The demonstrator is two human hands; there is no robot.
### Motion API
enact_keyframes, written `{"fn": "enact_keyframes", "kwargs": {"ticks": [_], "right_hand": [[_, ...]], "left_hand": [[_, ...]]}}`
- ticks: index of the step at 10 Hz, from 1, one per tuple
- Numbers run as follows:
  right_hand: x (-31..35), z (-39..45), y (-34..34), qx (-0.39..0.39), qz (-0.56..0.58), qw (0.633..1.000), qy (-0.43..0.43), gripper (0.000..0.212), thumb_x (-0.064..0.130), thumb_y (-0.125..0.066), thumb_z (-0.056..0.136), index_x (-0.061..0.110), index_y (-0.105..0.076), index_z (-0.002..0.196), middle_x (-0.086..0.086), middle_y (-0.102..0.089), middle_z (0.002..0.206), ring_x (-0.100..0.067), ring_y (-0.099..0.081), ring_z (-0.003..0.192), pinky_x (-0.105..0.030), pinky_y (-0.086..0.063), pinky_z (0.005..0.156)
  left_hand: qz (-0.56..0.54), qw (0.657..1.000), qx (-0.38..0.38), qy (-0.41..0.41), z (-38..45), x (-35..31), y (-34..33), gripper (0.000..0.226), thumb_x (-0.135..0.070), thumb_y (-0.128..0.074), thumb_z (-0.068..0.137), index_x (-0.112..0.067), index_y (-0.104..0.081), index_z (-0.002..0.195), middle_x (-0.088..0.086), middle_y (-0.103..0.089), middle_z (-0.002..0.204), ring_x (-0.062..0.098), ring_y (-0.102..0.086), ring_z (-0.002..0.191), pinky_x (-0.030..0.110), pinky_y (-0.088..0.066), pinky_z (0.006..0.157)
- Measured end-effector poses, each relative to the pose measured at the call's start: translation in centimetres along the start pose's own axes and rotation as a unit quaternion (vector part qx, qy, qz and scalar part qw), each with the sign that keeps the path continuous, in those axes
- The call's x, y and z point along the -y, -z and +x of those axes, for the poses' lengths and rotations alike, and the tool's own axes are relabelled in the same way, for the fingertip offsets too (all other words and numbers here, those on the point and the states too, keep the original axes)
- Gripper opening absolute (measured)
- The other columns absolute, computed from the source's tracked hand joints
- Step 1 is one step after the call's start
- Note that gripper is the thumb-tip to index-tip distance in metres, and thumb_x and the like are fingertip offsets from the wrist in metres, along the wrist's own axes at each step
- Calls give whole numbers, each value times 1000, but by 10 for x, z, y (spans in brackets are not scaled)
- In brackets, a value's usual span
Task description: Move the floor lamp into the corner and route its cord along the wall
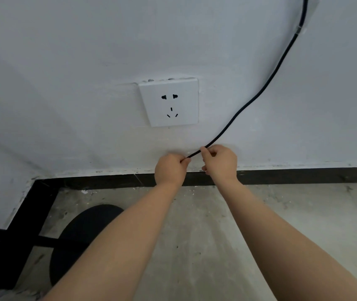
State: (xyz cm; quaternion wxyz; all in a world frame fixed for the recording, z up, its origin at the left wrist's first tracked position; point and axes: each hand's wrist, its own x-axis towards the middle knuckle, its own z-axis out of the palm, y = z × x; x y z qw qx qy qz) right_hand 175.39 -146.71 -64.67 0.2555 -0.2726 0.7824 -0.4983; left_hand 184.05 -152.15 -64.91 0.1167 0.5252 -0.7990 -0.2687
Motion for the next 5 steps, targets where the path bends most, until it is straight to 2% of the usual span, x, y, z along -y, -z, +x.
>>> {"fn": "enact_keyframes", "kwargs": {"ticks": [1, 2, 3, 4, 5], "right_hand": [[0, -2, -6, -15, -19, 1000, 5, 29, 21, -46, 90, 4, -55, 69, -26, -64, 77, -42, -64, 77, -53, -53, 74], [-1, -2, -7, -24, -24, 999, -19, 37, 20, -43, 91, 14, -40, 54, -21, -59, 74, -42, -63, 80, -49, -54, 75], [2, 0, -7, -12, -1, 999, -46, 42, 19, -42, 92, 19, -34, 50, -16, -54, 74, -43, -63, 83, -53, -53, 78], [1, -2, -7, 14, 5, 999, -41, 42, 21, -39, 92, 12, -37, 51, -16, -52, 71, -42, -63, 81, -52, -54, 77], [-7, 0, 2, 29, -34, 999, -26, 41, 25, -43, 90, 8, -39, 52, -11, -48, 57, -32, -55, 63, -35, -46, 56]], "left_hand": [[50, 998, -27, 7, 2, -4, -4, 27, -26, -51, 93, -7, -69, 88, 17, -71, 90, 34, -62, 88, 35, -45, 78], [93, 994, -52, 3, 0, -3, -9, 20, -18, -50, 92, -9, -68, 92, 13, -70, 98, 31, -60, 94, 34, -42, 82], [114, 992, -54, -15, -1, 4, -7, 17, -7, -49, 89, -7, -65, 96, 14, -66, 104, 30, -56, 100, 34, -41, 84], [93, 993, -66, -39, -5, 9, 2, 24, -5, -50, 87, -3, -61, 108, 16, -63, 114, 31, -53, 107, 37, -43, 88], [63, 985, -127, -96, -13, 10, 22, 29, 1, -53, 83, 3, -59, 111, 23, -61, 115, 36, -53, 107, 41, -44, 89]]}}
